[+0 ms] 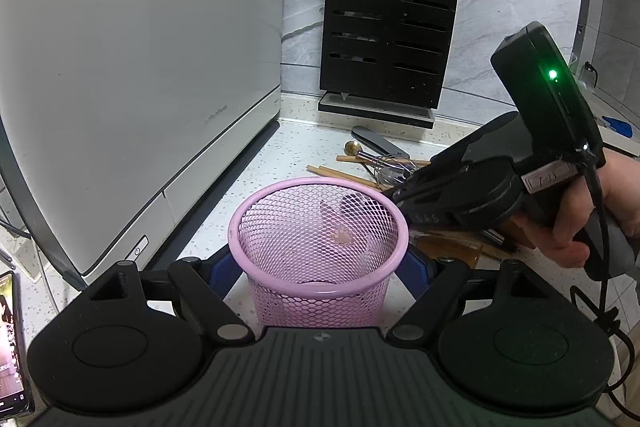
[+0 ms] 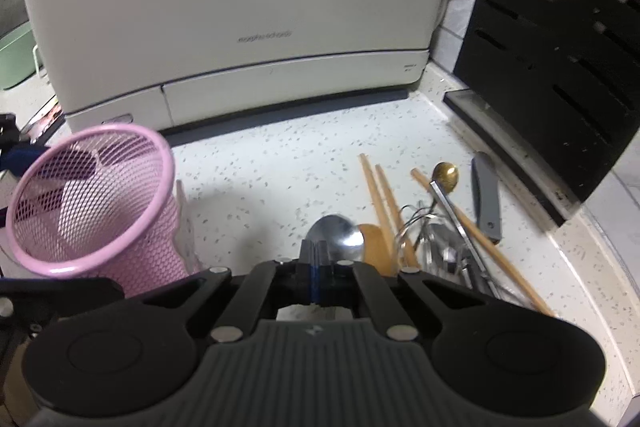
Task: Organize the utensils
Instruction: 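Lift the spoon with the right gripper and carry it over the pink cup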
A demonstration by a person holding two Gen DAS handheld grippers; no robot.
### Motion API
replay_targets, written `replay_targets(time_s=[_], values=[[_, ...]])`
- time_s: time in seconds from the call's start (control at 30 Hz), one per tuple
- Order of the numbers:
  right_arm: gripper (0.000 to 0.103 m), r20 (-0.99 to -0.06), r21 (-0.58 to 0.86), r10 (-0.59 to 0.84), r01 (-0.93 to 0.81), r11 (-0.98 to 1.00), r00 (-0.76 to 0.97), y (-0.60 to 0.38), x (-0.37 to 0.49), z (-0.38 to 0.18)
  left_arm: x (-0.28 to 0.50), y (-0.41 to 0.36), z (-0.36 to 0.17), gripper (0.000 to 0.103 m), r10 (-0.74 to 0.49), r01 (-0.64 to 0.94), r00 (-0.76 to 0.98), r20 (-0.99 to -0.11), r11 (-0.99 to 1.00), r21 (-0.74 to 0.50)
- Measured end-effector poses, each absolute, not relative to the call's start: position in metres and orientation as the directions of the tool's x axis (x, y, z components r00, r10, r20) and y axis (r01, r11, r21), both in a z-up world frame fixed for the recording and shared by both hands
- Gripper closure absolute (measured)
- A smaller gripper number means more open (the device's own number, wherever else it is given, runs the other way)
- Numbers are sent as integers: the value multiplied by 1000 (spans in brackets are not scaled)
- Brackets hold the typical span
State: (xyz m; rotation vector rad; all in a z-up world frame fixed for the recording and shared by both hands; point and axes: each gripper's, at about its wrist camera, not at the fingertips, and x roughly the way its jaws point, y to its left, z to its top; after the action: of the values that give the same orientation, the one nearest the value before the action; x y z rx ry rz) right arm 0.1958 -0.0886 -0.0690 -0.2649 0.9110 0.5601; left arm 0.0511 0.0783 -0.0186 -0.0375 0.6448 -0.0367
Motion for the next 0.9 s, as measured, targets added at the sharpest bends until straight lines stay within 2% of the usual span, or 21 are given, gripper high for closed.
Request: replay_targets(time_s=[0.07, 0.1, 0.13, 0.2, 0.3, 0.63, 0.67, 0.7, 0.77, 0.9], values=[[100, -814, 32, 342, -551, 834, 470, -92, 200, -70, 52, 78, -18, 10, -46, 21, 799, -600, 999, -48], [94, -814, 50, 345, -536, 843, 468, -95, 202, -72, 51, 78, -18, 10, -46, 22, 799, -600, 999, -48], [82, -819, 70, 349, -524, 849, 456, -98, 206, -74, 51, 78, -18, 10, -47, 24, 799, -599, 999, -47], [72, -821, 86, 355, -518, 851, 447, -98, 213, -79, 51, 78, -19, 10, -48, 25, 799, -599, 999, -47], [67, -825, 54, 340, -537, 842, 451, -92, 215, -84, 51, 80, -19, 10, -52, 26, 800, -598, 998, -52], [69, -822, 43, 342, -548, 835, 456, -87, 223, -90, 51, 81, -19, 10, -51, 29, 800, -597, 999, -46], [71, -821, 38, 341, -552, 833, 458, -86, 222, -90, 51, 80, -19, 10, -51, 29, 800, -597, 999, -46], [83, -819, 23, 336, -558, 829, 465, -85, 221, -90, 51, 81, -19, 10, -51, 29, 800, -598, 999, -46], [84, -815, 4, 334, -571, 821, 473, -83, 218, -91, 51, 80, -20, 10, -50, 30, 800, -597, 999, -42], [100, -798, 4, 348, -572, 820, 493, -86, 216, -86, 51, 80, -20, 10, -49, 30, 801, -596, 999, -42]])
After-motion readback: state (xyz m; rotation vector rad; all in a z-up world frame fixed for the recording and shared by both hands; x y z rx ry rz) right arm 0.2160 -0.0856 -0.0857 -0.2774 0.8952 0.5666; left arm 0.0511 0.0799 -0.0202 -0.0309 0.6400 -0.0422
